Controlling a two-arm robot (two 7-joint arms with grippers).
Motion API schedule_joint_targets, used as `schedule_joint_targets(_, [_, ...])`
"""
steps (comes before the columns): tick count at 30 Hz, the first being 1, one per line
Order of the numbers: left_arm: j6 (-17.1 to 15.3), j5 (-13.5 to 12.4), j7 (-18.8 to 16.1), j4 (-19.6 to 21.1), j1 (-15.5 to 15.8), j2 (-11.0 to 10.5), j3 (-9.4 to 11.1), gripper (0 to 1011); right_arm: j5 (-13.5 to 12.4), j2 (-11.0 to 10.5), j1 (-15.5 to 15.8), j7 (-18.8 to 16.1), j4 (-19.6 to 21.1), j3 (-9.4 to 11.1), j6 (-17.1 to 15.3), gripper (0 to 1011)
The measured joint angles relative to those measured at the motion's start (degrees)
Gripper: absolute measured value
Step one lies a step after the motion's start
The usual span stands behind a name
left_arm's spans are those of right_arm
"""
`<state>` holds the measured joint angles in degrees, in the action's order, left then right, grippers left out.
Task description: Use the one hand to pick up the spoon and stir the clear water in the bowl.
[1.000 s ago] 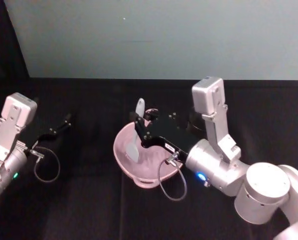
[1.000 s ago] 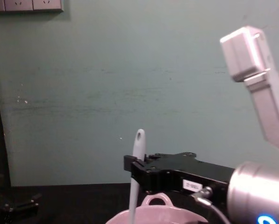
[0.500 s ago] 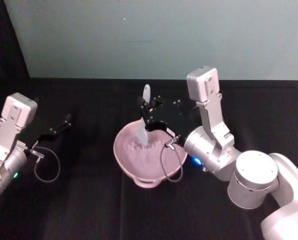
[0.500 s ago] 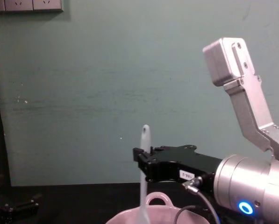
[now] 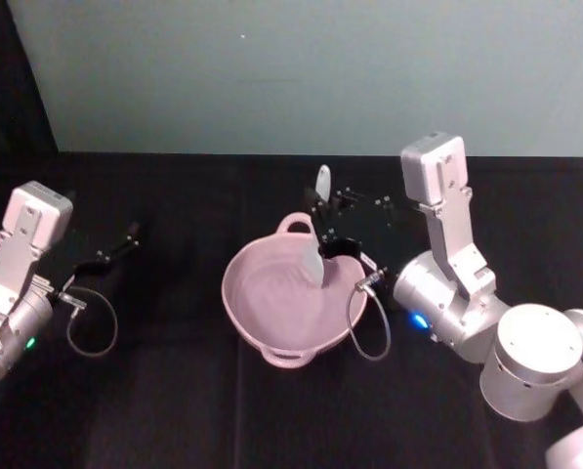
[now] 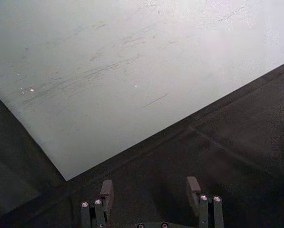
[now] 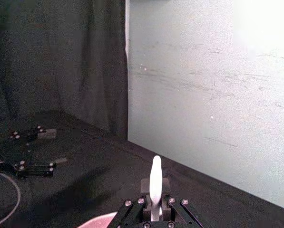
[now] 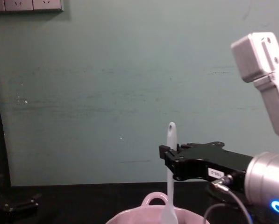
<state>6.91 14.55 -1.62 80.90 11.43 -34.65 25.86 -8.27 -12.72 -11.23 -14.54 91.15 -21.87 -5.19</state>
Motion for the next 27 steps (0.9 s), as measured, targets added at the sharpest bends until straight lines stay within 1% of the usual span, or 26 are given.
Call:
schedule_joint_targets(6, [0.00, 0.00, 0.00, 0.00, 0.00, 0.00, 0.00, 1011, -0.89, -1.18, 2.44, -1.50, 3.51, 0.52, -1.44, 114])
schedule_joint_targets(9, [0.00, 0.00, 0.00, 0.00, 0.00, 0.00, 0.00, 1011, -2.27, -1.66, 4.33, -2.57, 6.09, 0.60, -2.05, 114])
schedule_joint_targets(11, [0.00, 0.00, 0.00, 0.00, 0.00, 0.00, 0.00, 1011, -2.81, -1.82, 5.03, -2.99, 6.97, 0.46, -2.27, 114])
schedule_joint_targets(12, [0.00, 0.00, 0.00, 0.00, 0.00, 0.00, 0.00, 1011, -3.47, -1.93, 5.66, -3.44, 7.78, 0.20, -2.56, 114])
schedule_joint_targets(16, [0.00, 0.00, 0.00, 0.00, 0.00, 0.00, 0.00, 1011, -4.88, -1.89, 6.60, -4.15, 8.85, -0.65, -2.71, 114])
schedule_joint_targets(22, [0.00, 0.00, 0.00, 0.00, 0.00, 0.00, 0.00, 1011, -5.38, -0.77, 5.52, -4.23, 7.39, -2.27, -2.44, 114])
schedule_joint_targets(25, [0.00, 0.00, 0.00, 0.00, 0.00, 0.00, 0.00, 1011, -5.14, 0.44, 3.84, -3.58, 5.07, -3.09, -1.66, 114])
schedule_joint_targets(27, [0.00, 0.00, 0.00, 0.00, 0.00, 0.00, 0.00, 1011, -4.83, 1.09, 3.02, -3.06, 3.92, -3.24, -1.15, 114])
